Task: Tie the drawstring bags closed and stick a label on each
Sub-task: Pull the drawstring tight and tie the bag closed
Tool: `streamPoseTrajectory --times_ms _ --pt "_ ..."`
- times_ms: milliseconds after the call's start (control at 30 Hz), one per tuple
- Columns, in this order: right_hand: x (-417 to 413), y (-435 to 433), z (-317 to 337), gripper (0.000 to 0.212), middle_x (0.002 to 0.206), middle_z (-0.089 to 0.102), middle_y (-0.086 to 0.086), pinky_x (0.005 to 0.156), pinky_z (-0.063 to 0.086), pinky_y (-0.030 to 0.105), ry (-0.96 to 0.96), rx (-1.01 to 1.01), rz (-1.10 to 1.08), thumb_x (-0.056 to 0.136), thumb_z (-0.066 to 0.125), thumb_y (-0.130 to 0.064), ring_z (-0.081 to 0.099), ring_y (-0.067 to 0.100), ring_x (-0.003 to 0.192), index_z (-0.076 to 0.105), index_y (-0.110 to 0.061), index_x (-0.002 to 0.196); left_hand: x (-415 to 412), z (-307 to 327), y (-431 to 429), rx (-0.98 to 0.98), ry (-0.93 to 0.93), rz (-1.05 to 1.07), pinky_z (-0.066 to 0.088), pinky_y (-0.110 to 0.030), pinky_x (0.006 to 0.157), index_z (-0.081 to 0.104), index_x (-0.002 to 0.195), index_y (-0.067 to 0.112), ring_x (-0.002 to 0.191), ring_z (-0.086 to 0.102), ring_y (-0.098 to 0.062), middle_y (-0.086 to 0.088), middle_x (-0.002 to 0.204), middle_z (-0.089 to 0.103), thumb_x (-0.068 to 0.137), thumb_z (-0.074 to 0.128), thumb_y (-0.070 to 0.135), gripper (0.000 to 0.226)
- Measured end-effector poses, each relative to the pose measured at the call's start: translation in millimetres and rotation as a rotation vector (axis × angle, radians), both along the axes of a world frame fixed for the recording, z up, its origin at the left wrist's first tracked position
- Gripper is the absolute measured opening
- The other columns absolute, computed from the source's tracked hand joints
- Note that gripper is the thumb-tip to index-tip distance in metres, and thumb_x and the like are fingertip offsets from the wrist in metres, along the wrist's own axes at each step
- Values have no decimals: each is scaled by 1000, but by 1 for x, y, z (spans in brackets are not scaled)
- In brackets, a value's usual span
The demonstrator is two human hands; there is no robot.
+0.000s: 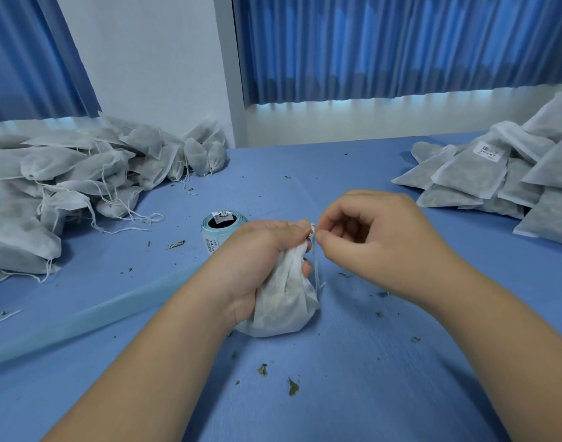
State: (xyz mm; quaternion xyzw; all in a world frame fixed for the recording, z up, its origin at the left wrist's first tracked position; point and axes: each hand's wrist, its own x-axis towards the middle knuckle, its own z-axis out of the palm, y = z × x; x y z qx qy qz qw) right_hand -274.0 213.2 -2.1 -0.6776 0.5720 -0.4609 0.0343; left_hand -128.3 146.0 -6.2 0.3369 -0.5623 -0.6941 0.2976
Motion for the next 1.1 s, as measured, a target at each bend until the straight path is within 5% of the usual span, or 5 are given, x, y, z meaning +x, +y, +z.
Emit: streamPoseTrajectory --times_ms 500,667,1100 --pt "-2 -2 -1 20 55 58 -23 55 38 7 6 121 -88 82 71 -19 55 -5 57 67 -28 65 1 1 2 -118 -5 3 44 -19 43 63 74 7 42 54 -12 -3 56 57 93 63 16 21" --pt "-6 -2 2 18 52 58 -8 49 46 27 -204 208 -71 81 68 -15 53 7 49 66 -18 63 2 0 2 -228 -40 9 44 -21 43 66 77 7 44 55 -13 -3 60 59 91 66 17 17" --pt "-15 1 12 18 52 50 1 47 38 25 -624 265 85 80 61 -2 47 16 49 60 -7 63 3 2 5 -356 -98 -10 41 -16 45 69 65 21 44 52 -12 5 54 59 87 69 17 22"
